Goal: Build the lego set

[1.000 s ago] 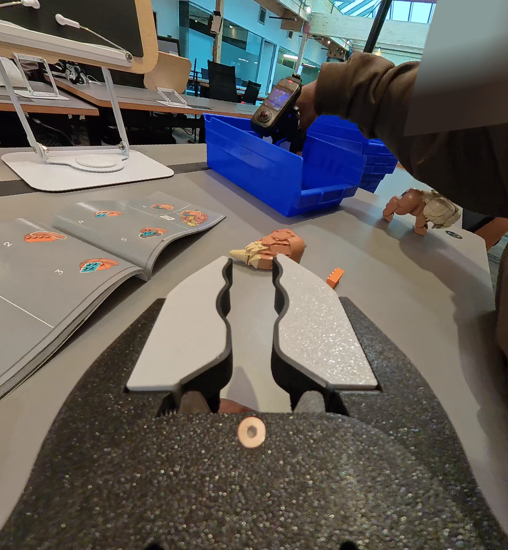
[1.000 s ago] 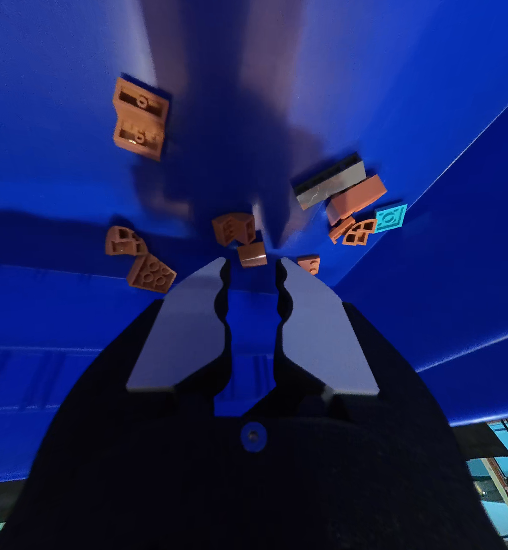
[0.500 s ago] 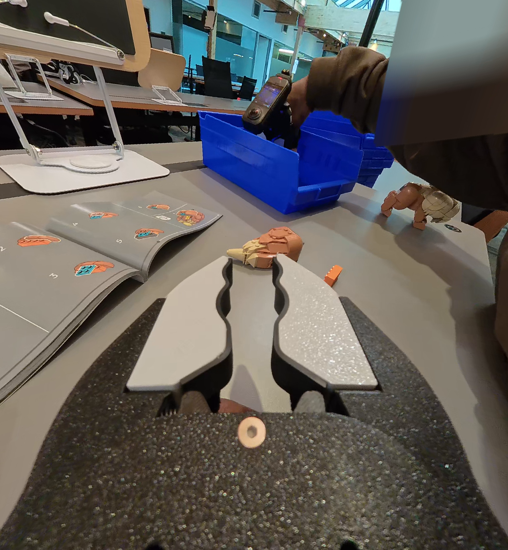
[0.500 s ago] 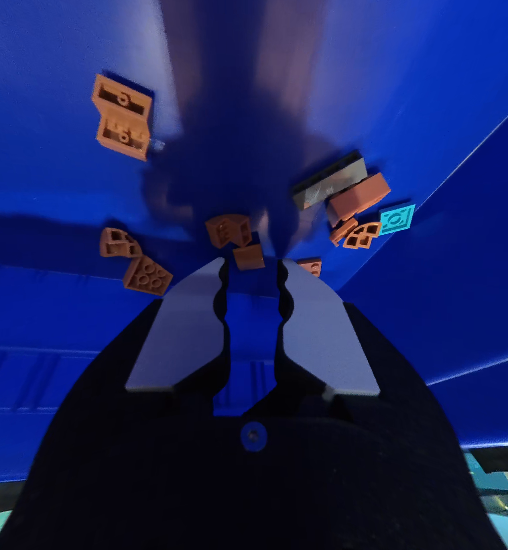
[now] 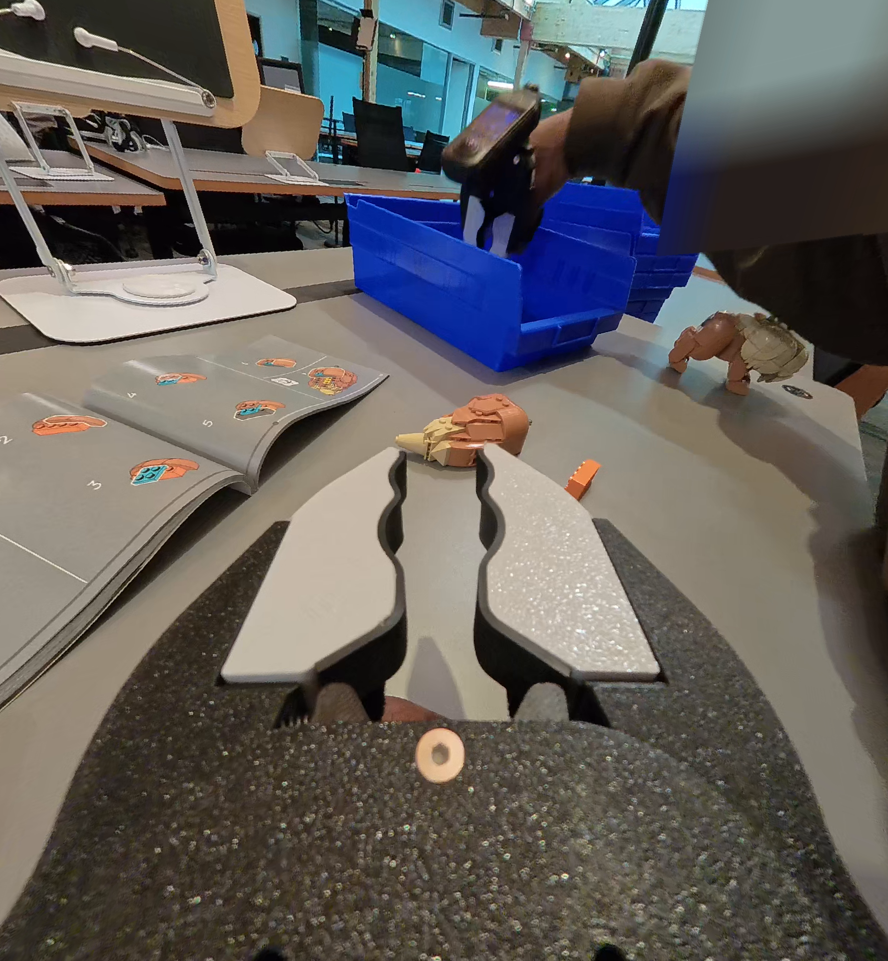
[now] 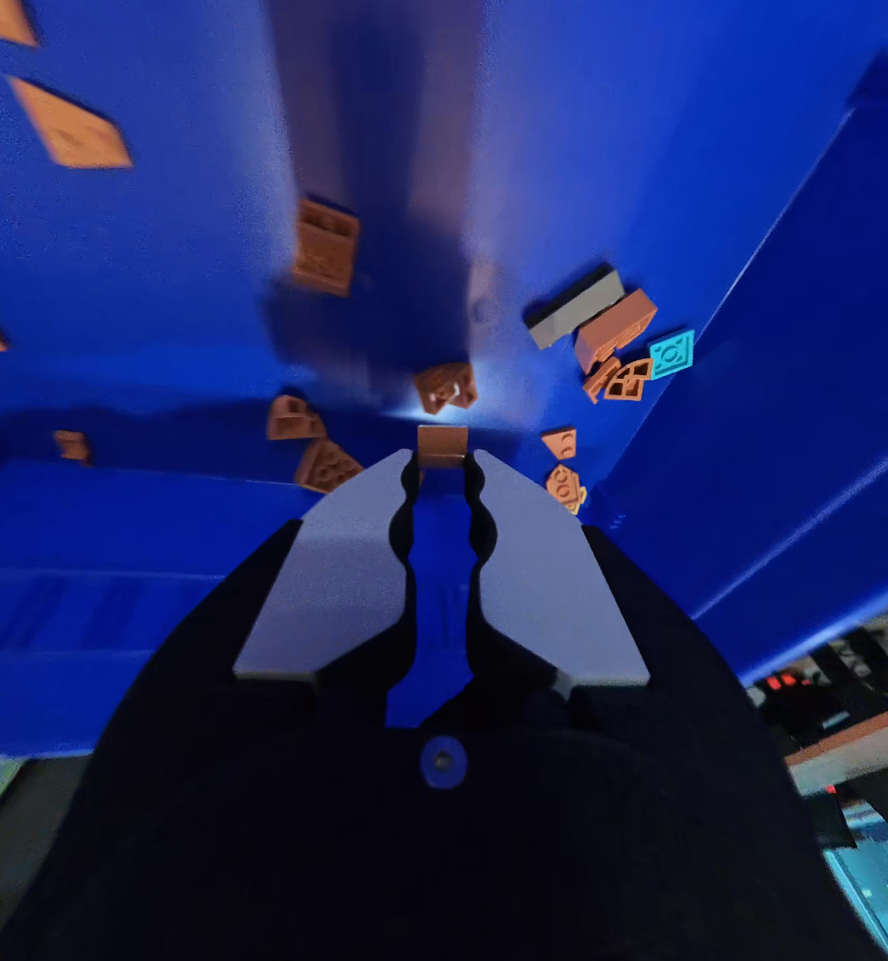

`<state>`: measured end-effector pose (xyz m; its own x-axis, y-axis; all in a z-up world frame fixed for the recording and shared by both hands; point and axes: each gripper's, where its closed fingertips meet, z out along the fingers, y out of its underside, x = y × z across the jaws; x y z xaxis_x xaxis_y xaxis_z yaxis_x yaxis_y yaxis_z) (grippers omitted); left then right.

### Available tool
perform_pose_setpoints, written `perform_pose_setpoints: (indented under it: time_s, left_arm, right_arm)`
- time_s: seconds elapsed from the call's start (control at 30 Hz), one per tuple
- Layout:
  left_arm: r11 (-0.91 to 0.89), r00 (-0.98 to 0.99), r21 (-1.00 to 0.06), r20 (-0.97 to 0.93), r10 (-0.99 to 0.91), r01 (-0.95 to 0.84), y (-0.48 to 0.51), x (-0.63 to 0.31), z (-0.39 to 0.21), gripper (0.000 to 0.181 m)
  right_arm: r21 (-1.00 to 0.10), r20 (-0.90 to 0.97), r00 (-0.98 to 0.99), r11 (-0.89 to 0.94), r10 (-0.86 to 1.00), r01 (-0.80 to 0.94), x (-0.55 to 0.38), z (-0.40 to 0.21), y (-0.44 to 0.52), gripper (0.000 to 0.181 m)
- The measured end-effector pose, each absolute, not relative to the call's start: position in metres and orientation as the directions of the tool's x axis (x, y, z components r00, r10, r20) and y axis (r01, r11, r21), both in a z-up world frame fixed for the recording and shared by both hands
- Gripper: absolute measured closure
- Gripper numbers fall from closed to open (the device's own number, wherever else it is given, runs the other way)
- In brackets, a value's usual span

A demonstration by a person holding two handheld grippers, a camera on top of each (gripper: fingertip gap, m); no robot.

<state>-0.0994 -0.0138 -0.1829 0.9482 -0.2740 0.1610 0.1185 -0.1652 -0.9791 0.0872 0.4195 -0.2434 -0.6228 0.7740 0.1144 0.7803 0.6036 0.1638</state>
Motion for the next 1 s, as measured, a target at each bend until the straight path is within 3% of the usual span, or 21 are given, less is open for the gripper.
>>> perform_pose_setpoints:
  time_s: [0.27, 0.4, 0.57, 0.8, 0.9, 1.0]
  left_arm:
    - [-0.194, 0.951, -0.979, 0.124, -0.284, 0.07, -0.015, -0.092, -0.188, 0.156]
    - [-0.197, 0.951, -0.978, 0.121, -0.286, 0.066, -0.016, -0.09, -0.188, 0.156]
    - [-0.198, 0.951, -0.978, 0.126, -0.281, 0.071, -0.016, -0.091, -0.188, 0.156]
    - [-0.193, 0.952, -0.979, 0.123, -0.281, 0.069, -0.018, -0.09, -0.188, 0.157]
    - [-0.192, 0.952, -0.979, 0.125, -0.28, 0.073, -0.019, -0.09, -0.187, 0.157]
    - [-0.193, 0.951, -0.978, 0.127, -0.281, 0.073, -0.019, -0.09, -0.187, 0.157]
  right_arm:
    - [-0.229, 0.158, -0.648, 0.666, 0.745, 0.71, 0.088, -0.175, 0.28, 0.164]
    - [-0.35, 0.153, -0.654, 0.66, 0.74, 0.665, 0.093, -0.177, 0.188, 0.165]
    - [-0.356, 0.135, -0.605, 0.608, 0.785, 0.71, 0.09, -0.223, 0.108, 0.164]
    - [-0.337, 0.047, -0.6, 0.578, 0.799, 0.743, 0.091, -0.266, 0.073, 0.164]
    - [-0.344, -0.004, -0.592, 0.555, 0.806, 0.757, 0.094, -0.263, 0.076, 0.146]
    - [-0.348, -0.009, -0.576, 0.537, 0.818, 0.768, 0.096, -0.241, 0.103, 0.141]
